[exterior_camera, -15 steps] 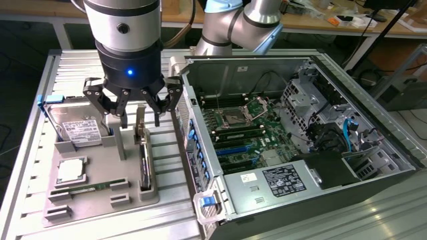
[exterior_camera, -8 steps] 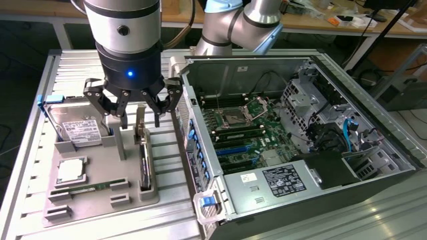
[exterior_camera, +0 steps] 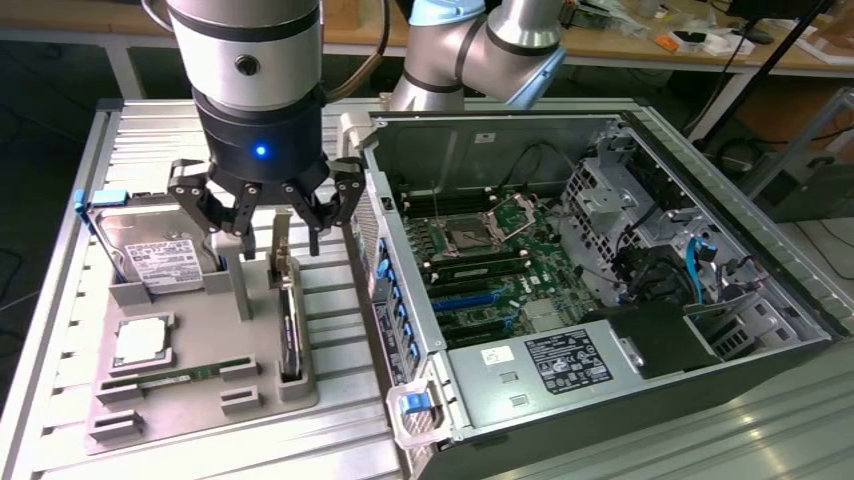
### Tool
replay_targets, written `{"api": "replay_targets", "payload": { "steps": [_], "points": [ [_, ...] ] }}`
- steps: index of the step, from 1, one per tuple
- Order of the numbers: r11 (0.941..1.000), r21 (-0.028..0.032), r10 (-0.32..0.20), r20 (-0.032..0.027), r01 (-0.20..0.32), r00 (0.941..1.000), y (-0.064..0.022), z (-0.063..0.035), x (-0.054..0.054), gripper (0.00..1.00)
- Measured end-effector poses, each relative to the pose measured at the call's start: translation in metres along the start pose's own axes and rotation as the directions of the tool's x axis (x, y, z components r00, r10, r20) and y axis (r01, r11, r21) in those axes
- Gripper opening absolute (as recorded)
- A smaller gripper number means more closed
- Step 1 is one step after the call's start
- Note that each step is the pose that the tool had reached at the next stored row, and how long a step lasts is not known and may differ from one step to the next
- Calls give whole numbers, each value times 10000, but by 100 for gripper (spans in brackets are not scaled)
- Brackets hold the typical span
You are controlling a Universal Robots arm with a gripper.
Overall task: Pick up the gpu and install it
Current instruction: 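Pick up the gpu and move the gpu toward the slot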
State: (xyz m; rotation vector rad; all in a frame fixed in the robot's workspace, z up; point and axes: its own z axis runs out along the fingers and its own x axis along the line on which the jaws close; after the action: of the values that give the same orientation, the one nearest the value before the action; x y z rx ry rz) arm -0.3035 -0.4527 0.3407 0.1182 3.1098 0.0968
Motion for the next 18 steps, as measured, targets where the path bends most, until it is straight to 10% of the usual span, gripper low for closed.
{"api": "replay_targets", "payload": {
  "steps": [18],
  "points": [
    [10000, -1, 0, 1, 0, 10000, -6, 105, 2, 60]
  ]
}}
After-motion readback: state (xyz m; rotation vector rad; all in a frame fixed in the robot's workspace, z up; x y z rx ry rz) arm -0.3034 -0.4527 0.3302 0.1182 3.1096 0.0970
